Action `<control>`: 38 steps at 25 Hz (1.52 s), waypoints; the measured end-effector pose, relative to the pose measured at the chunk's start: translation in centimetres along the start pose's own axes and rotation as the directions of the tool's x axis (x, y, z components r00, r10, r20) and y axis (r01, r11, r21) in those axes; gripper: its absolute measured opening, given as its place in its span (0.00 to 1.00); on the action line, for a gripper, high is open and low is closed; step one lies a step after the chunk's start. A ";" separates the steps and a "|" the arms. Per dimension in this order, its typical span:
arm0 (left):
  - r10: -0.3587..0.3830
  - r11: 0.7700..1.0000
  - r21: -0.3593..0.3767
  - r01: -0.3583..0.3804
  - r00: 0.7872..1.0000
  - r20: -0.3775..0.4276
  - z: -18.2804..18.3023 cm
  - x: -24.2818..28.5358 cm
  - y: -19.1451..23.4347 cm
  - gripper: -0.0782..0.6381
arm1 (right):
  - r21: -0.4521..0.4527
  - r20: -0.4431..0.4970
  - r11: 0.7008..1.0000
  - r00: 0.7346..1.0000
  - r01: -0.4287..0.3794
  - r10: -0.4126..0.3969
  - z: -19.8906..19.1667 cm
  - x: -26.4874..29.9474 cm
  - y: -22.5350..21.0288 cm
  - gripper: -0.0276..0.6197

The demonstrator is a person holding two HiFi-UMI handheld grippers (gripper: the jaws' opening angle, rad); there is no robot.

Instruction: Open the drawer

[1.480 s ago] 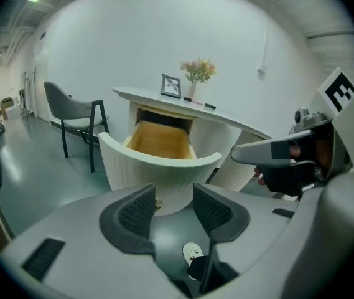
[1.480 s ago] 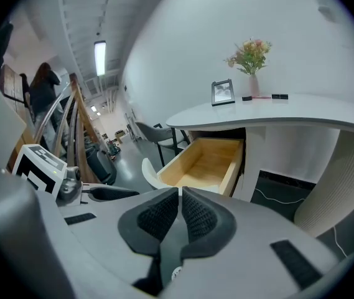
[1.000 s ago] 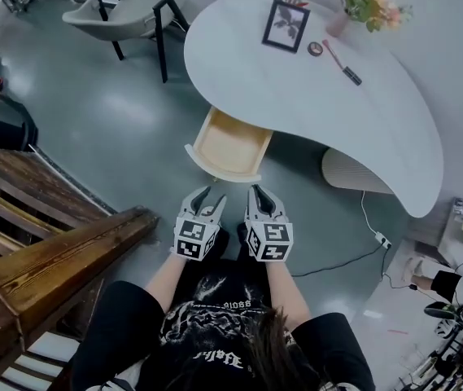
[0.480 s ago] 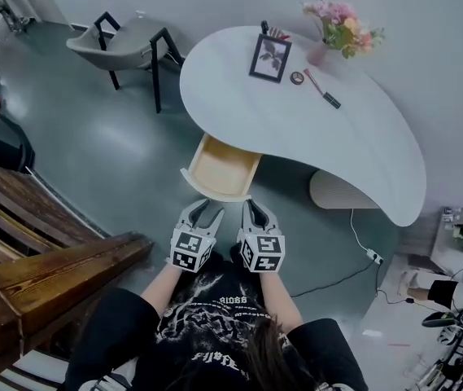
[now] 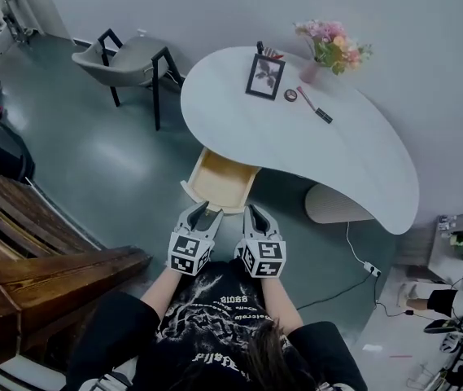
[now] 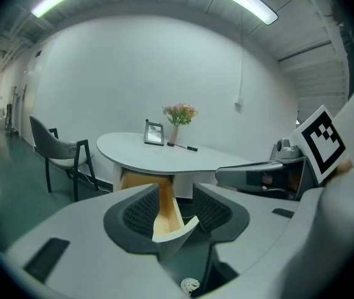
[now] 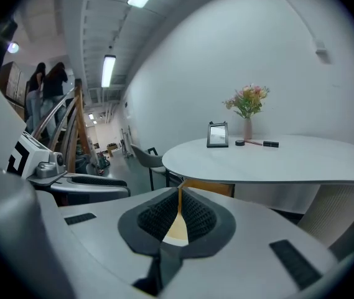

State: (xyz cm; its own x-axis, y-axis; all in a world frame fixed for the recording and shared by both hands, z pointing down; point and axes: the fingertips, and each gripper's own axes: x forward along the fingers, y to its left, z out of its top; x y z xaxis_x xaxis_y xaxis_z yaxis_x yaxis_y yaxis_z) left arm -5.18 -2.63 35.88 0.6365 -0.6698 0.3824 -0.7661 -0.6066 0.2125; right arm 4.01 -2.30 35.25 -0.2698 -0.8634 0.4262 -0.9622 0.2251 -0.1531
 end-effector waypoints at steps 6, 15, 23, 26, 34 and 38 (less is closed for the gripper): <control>0.007 1.000 0.009 -0.007 0.999 0.039 1.1 -0.4 -0.1 0.36 | -0.030 0.029 1.000 1.000 0.002 -0.001 0.9 -0.5 -0.2 0.09; 0.029 0.998 0.048 -0.032 0.998 0.059 1.5 -0.9 0.1 0.21 | -0.041 0.053 0.999 0.999 -0.001 0.003 1.5 -0.7 0.1 0.09; 0.011 1.000 0.025 -0.013 0.998 0.058 1.4 -1.5 0.4 0.15 | -0.043 0.076 0.999 0.997 -0.021 0.024 1.9 -0.8 0.8 0.08; 0.007 1.000 0.028 -0.009 0.998 0.065 1.4 -1.6 0.4 0.15 | -0.065 0.074 0.997 0.997 -0.029 0.033 2.0 -0.9 1.3 0.08; 0.008 1.000 0.025 -0.010 0.997 0.074 1.5 -1.7 0.7 0.15 | -0.088 0.064 0.996 0.997 -0.028 0.034 1.9 -0.9 1.6 0.08; 0.001 0.999 0.032 -0.003 0.997 0.073 1.7 -1.6 0.4 0.15 | -0.094 0.061 0.995 0.997 -0.030 0.036 1.9 -1.0 1.6 0.08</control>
State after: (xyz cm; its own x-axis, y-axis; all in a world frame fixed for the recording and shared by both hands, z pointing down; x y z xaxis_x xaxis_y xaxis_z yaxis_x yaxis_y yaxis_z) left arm -6.39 -2.54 33.88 0.6405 -0.6999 0.3160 -0.7650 -0.6176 0.1826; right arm 2.82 -1.91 32.84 -0.3012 -0.8808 0.3653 -0.9529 0.2923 -0.0810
